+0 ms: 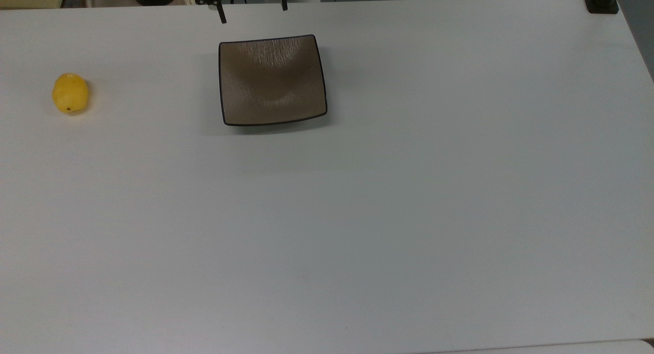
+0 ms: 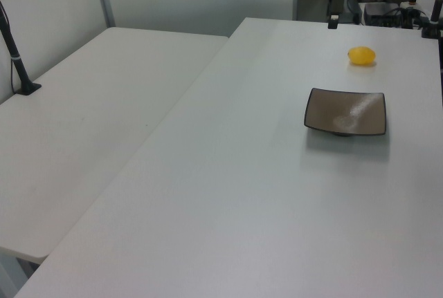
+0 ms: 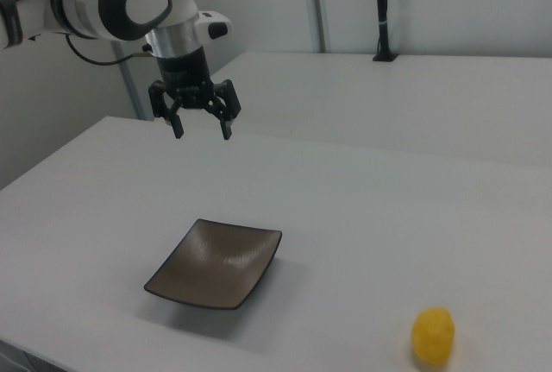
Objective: Put potatoes on a ceramic plate
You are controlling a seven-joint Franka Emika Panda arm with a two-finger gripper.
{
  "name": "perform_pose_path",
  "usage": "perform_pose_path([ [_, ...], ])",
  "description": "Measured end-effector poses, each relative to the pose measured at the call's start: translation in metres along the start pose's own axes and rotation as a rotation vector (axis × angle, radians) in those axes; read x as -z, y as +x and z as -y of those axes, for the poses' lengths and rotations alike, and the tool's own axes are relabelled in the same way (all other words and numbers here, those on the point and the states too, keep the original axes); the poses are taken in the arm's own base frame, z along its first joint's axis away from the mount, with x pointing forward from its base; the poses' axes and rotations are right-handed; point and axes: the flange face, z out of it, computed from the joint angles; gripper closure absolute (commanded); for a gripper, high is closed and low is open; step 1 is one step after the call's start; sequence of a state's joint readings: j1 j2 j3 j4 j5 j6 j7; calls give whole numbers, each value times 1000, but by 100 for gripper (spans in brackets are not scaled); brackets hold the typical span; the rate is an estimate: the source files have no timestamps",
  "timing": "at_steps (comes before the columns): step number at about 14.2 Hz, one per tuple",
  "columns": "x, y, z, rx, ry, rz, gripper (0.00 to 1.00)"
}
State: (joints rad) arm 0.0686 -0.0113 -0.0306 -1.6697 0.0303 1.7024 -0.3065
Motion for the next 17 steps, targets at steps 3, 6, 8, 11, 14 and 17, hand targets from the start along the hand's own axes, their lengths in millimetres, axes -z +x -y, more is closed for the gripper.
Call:
perform_pose_path([
  [3, -3, -12, -16, 49, 17, 48, 0],
  [6, -1, -22, -41, 17, 16, 52, 0],
  [8, 2, -33, -66, -6, 11, 46, 0],
  [11, 18, -56, -116, -47, -65, 30, 0],
  [14, 24, -75, -169, -60, -146, -31, 0],
  [17, 20, -99, -217, -70, -178, -50, 0],
])
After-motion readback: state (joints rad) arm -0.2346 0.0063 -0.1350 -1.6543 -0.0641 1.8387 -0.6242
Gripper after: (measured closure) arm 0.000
